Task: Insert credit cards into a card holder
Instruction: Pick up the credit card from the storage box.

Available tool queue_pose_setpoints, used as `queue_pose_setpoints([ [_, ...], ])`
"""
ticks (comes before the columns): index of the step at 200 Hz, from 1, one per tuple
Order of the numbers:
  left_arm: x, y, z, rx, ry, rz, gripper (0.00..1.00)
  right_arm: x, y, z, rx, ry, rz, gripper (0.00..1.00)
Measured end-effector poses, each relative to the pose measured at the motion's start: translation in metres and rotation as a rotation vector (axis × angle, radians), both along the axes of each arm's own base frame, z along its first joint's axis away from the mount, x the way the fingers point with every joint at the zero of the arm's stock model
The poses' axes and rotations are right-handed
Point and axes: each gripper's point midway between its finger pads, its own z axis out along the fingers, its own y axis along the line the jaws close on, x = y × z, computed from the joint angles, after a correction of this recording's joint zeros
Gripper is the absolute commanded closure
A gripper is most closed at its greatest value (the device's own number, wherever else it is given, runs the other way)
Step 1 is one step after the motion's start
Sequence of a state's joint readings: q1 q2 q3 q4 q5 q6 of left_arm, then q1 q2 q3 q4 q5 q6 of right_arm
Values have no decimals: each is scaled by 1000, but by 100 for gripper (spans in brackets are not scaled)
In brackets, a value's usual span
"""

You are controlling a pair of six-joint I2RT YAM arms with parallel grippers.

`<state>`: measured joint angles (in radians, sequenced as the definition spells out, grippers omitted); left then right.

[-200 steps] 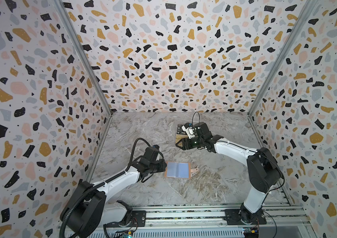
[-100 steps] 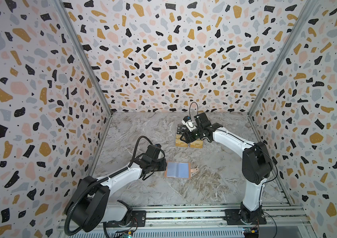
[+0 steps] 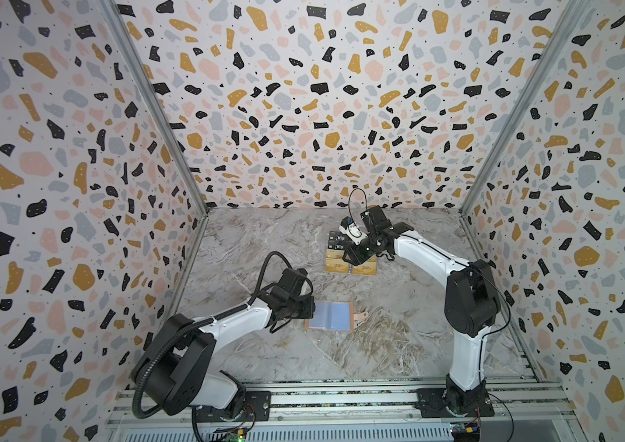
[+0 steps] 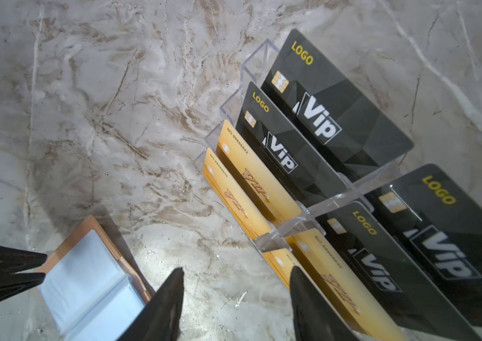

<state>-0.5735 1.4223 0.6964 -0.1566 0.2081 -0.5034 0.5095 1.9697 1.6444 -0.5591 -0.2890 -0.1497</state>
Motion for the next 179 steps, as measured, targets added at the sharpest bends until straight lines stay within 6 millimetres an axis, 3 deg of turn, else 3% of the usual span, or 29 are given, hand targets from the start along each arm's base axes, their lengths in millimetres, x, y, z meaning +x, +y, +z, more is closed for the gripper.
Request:
queue_pose_setpoints([
  [74, 1, -10, -2, 19, 0, -40, 84, 6, -22, -38, -119, 32, 50, 46],
  [179, -1, -9, -5, 45, -3, -42, 85, 12, -32, -58, -179, 46, 76, 54],
])
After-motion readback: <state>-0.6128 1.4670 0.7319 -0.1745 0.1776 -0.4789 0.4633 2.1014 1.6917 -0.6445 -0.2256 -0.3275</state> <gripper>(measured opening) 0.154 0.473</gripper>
